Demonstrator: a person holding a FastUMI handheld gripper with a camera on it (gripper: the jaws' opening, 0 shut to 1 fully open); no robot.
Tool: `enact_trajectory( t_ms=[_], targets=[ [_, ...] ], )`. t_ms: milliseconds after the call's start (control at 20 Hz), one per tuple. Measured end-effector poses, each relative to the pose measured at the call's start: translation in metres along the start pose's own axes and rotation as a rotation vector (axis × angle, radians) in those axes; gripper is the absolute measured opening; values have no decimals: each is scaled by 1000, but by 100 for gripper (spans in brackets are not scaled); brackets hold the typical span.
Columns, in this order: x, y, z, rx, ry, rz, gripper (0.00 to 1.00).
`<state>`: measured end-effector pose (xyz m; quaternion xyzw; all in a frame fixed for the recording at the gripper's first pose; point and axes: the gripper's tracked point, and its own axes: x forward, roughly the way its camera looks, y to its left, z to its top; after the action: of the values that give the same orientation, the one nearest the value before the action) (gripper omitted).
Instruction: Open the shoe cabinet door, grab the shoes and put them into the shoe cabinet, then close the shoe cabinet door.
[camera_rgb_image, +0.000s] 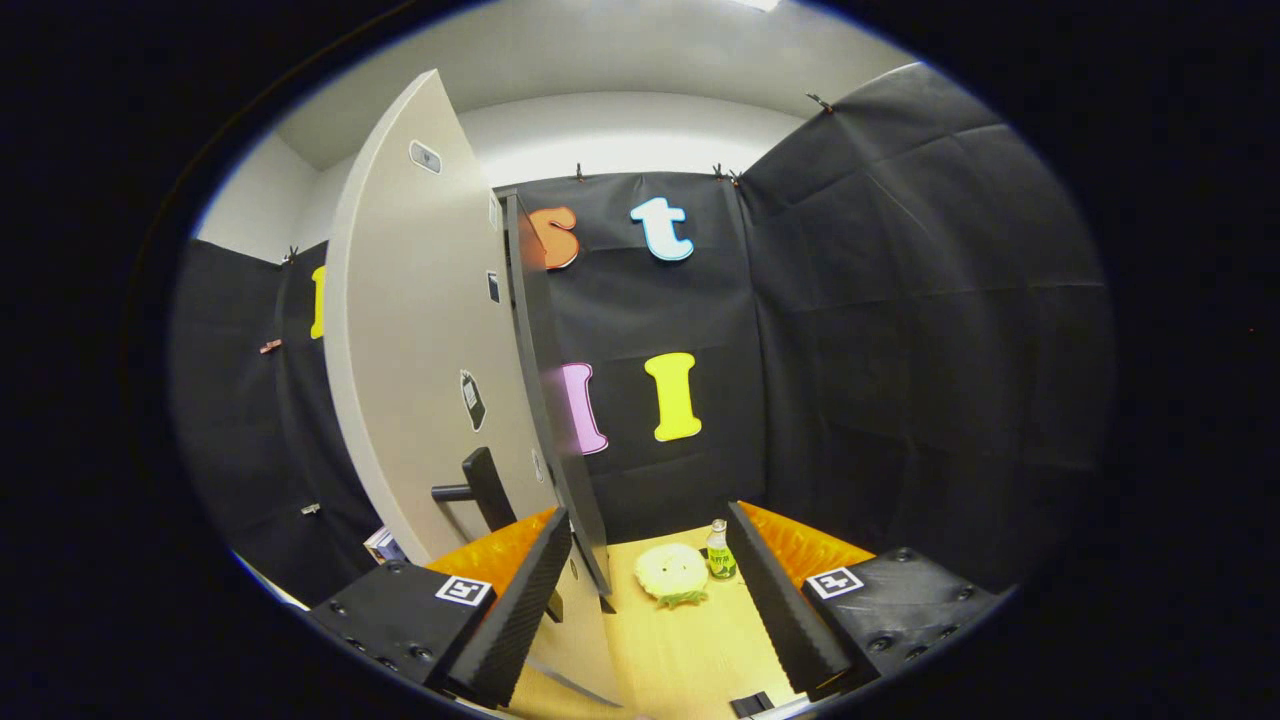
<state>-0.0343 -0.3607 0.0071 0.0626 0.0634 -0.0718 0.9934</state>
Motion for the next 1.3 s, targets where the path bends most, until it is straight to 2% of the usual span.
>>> enact_trajectory(
  t_ms=[300, 650, 950, 1300],
  targets=[
    [5, 13, -1, -7, -9, 42, 98],
    [-2, 32, -7, 35, -3, 21, 97],
    [-13, 77, -18, 33, -13, -5, 97],
    [-15, 151, -35, 22, -28, -14, 97]
  ],
)
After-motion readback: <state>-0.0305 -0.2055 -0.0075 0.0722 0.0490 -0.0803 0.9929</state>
